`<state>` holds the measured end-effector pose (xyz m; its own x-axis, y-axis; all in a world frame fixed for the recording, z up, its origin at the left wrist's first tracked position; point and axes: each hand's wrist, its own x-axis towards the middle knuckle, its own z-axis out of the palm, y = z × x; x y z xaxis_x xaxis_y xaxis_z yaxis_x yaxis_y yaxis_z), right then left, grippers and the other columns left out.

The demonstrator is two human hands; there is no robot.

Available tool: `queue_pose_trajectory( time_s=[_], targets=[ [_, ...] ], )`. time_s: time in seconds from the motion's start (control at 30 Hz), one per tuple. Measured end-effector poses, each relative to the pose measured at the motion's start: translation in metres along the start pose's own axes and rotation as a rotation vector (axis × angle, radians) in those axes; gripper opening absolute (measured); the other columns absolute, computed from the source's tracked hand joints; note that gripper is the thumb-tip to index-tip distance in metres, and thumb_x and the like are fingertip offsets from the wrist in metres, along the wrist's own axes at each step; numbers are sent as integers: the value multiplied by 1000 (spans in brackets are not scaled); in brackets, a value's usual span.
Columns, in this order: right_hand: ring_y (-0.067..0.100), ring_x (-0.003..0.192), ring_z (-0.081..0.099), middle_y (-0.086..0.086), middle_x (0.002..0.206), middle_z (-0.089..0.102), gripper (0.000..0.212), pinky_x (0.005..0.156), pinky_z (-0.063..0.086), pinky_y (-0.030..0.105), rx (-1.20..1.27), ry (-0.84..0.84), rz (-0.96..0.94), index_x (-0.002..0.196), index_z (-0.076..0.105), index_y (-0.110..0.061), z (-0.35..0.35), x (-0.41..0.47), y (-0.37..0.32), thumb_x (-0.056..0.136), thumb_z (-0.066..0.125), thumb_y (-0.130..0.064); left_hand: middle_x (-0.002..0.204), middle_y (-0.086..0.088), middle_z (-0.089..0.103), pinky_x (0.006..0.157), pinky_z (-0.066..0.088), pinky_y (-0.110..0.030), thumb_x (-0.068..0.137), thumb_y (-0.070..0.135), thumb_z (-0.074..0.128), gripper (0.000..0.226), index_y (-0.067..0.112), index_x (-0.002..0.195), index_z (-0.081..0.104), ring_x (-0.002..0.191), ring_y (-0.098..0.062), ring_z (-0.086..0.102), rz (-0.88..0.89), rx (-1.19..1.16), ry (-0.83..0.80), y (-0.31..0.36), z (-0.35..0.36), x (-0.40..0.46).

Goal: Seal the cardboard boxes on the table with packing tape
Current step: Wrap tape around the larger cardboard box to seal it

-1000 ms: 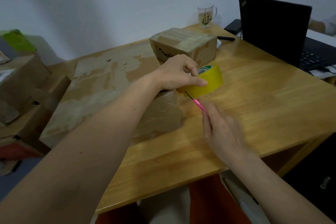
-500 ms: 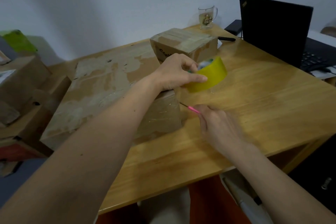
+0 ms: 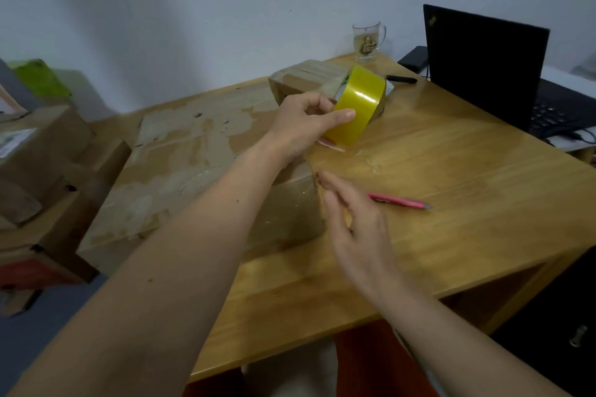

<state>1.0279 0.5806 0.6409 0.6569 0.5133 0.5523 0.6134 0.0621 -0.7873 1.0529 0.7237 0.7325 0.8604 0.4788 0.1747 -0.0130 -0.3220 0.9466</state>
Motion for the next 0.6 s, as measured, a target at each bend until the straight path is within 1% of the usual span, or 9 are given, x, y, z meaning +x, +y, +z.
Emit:
queue_pose_trajectory(
  time_s=[0.07, 0.13, 0.23, 0.3, 0.37, 0.43, 0.5, 0.53, 0.6],
  targets=[
    [-2, 133, 38, -8, 143, 46, 52, 109, 31, 14, 136, -97, 128, 146, 39, -16, 17, -5, -11, 97, 44, -34, 100, -19, 68, 78, 57, -61, 84, 6, 75, 28, 8, 68, 53, 86, -28, 68, -16, -24, 8, 0, -1, -1],
    [-3, 139, 29, -9, 151, 36, 55, 114, 26, 17, 160, -150, 174, 150, 29, -18, 22, 1, -11, 100, 44, -34, 94, -14, 68, 78, 56, -64, 84, 7, 76, 27, 8, 68, 54, 86, -28, 68, -25, -38, 16, 0, -1, -1],
    [6, 137, 37, -3, 148, 44, 52, 115, 31, 34, 174, -228, 229, 149, 34, -17, 16, 16, -2, 101, 46, -30, 90, -15, 67, 87, 53, -65, 83, 10, 78, 28, 10, 68, 55, 91, -32, 66, -35, -52, 43, 0, -3, -2],
    [7, 137, 38, -3, 148, 45, 57, 115, 32, 36, 185, -256, 284, 150, 33, -19, 16, 18, -2, 98, 48, -39, 91, -18, 66, 91, 50, -65, 83, 11, 78, 29, 11, 66, 54, 96, -39, 67, -44, -67, 58, 0, -2, -2],
    [7, 139, 33, -5, 152, 39, 71, 115, 31, 34, 162, -251, 307, 152, 26, -22, 21, 14, -6, 92, 47, -53, 93, -20, 65, 92, 49, -66, 83, 11, 78, 30, 11, 66, 54, 101, -43, 66, -48, -92, 72, 1, -1, -3],
    [10, 137, 38, -4, 147, 45, 68, 113, 34, 36, 131, -255, 311, 149, 33, -20, 22, 17, -6, 91, 49, -54, 95, -23, 65, 92, 49, -66, 83, 10, 78, 30, 11, 65, 54, 99, -40, 65, -46, -118, 102, 4, 0, -6],
    [17, 128, 49, 1, 134, 57, 60, 106, 41, 40, 117, -300, 363, 138, 48, -16, 17, 28, -4, 91, 51, -53, 98, -29, 66, 89, 53, -63, 83, 11, 78, 30, 12, 65, 53, 99, -42, 66, -44, -139, 132, 6, -3, -11],
    [19, 126, 51, 0, 132, 59, 62, 104, 43, 41, 123, -311, 383, 136, 50, -17, 14, 34, -4, 89, 51, -58, 97, -28, 67, 83, 57, -60, 84, 11, 77, 30, 11, 66, 53, 96, -41, 67, -44, -159, 138, 6, -6, -15],
    [15, 132, 45, -4, 143, 49, 82, 108, 39, 40, 144, -292, 376, 145, 38, -22, 14, 40, -8, 80, 49, -71, 87, -18, 67, 66, 63, -46, 85, 10, 75, 28, 10, 68, 53, 81, -29, 69, -39, -214, 149, 5, -14, -23]
  ],
)
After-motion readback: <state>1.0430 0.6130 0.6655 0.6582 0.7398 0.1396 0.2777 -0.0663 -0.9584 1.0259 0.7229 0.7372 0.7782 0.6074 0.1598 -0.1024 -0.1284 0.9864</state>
